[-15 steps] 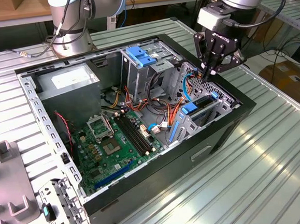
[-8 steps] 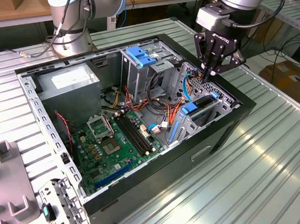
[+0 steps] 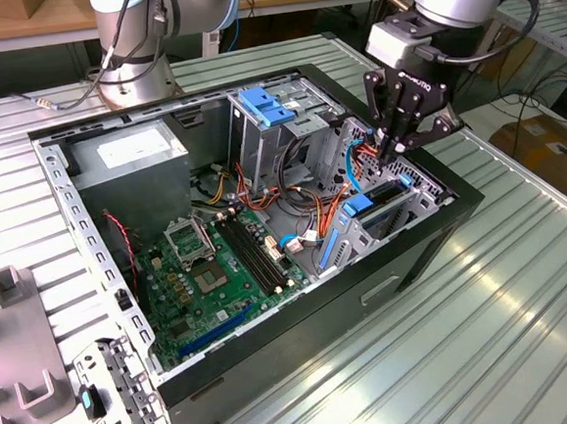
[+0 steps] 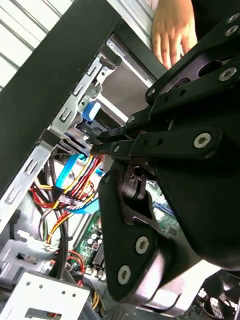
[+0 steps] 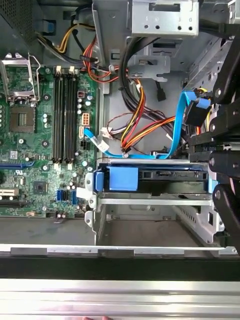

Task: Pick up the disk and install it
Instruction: 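Insert the first disk wire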

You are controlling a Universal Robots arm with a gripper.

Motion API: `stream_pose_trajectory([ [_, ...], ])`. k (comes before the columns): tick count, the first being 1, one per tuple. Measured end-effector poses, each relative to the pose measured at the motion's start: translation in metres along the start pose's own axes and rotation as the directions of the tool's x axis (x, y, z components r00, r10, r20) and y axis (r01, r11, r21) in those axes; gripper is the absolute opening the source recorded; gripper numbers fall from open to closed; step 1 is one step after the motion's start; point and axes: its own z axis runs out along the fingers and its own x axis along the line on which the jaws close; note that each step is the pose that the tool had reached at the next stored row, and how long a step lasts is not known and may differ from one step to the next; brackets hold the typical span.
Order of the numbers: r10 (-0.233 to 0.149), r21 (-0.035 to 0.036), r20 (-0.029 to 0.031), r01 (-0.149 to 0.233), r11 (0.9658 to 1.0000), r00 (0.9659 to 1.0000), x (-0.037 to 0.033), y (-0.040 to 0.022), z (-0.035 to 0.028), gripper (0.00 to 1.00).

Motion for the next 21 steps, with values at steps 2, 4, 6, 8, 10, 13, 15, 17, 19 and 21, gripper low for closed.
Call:
stream_pose_trajectory([
  [2,-0.001,0.0001,0.0025,0.001,1.0000,1.0000,0.0070,0.0016,0.0023,0.16],
  [4,-0.001,0.0003,0.0085,0.001,1.0000,1.0000,0.0105,0.0034,0.0040,0.16],
  [6,-0.001,0.0002,0.0085,0.001,1.0000,1.0000,0.0111,0.0050,0.0049,0.16],
  [8,-0.001,0.0002,0.0086,0.001,1.0000,1.0000,0.0113,0.0052,0.0062,0.16],
  [10,-0.001,0.0002,0.0082,0.001,1.0000,1.0000,0.0123,0.0053,0.0075,0.16],
  [13,0.000,0.0002,0.0083,0.000,1.0000,1.0000,0.0133,0.0055,0.0100,0.16],
  [15,0.000,0.0002,0.0083,0.000,1.0000,1.0000,0.0139,0.0056,0.0110,0.16],
  [17,0.002,0.0002,0.0081,-0.002,1.0000,1.0000,0.0147,0.0065,0.0132,0.16],
  [19,0.008,-0.0001,0.0076,-0.008,1.0000,0.9999,0.0158,0.0066,0.0141,0.16],
  [21,0.010,-0.0001,0.0078,-0.010,0.9999,0.9999,0.0169,0.0067,0.0147,0.16],
])
